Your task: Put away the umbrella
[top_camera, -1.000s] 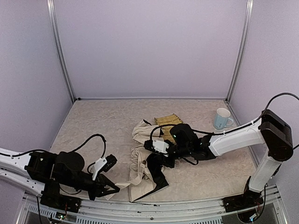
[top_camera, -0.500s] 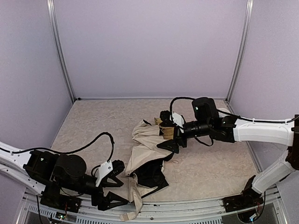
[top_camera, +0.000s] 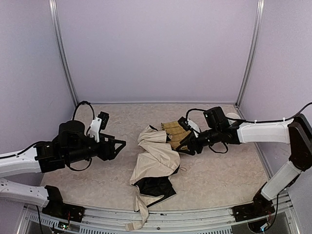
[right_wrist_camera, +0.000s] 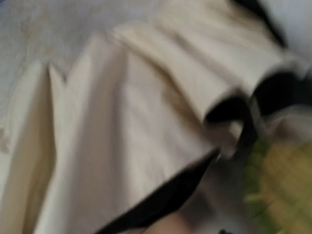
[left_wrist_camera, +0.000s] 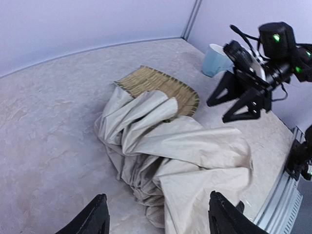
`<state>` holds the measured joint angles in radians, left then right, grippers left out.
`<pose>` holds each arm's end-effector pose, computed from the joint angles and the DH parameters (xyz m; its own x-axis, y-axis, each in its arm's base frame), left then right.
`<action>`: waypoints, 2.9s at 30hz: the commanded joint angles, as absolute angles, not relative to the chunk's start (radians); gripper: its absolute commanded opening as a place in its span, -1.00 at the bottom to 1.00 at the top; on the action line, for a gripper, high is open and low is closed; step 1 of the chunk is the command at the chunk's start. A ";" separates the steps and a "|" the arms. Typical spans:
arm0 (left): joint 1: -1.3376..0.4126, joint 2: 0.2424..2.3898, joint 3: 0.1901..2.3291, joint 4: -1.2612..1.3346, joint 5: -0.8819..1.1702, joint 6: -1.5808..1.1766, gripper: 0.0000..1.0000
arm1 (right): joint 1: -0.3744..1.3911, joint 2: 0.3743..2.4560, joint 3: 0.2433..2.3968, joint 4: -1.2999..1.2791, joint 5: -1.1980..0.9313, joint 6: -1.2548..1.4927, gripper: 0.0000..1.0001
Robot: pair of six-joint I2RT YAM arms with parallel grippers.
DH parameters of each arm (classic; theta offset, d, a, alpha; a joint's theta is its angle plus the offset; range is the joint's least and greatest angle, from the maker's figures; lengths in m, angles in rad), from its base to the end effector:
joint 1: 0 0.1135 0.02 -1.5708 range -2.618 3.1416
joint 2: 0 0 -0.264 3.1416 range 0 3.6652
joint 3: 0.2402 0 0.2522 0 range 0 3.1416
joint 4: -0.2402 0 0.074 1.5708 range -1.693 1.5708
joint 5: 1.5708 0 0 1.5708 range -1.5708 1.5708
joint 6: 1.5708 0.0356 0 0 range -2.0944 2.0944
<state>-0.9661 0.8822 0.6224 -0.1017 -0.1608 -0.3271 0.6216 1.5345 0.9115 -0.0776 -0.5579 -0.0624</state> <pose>0.1221 -0.1666 0.2738 -0.4240 0.0557 -0.9040 0.6238 0.7416 -0.2469 0.2524 0.2040 0.2159 -0.4717 -0.4030 -0.7843 -0.8541 0.4297 0.2930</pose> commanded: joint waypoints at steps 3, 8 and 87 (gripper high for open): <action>-0.777 1.064 0.566 0.109 0.048 -0.321 0.29 | 0.626 1.604 0.786 0.034 -0.640 0.111 0.14; -0.766 1.226 0.542 0.220 0.174 -0.277 0.42 | 0.627 1.704 0.770 0.151 -0.651 0.167 0.24; -0.604 1.701 0.804 0.322 0.462 -0.067 0.45 | 0.597 2.124 1.157 0.025 -1.068 -0.157 -1.00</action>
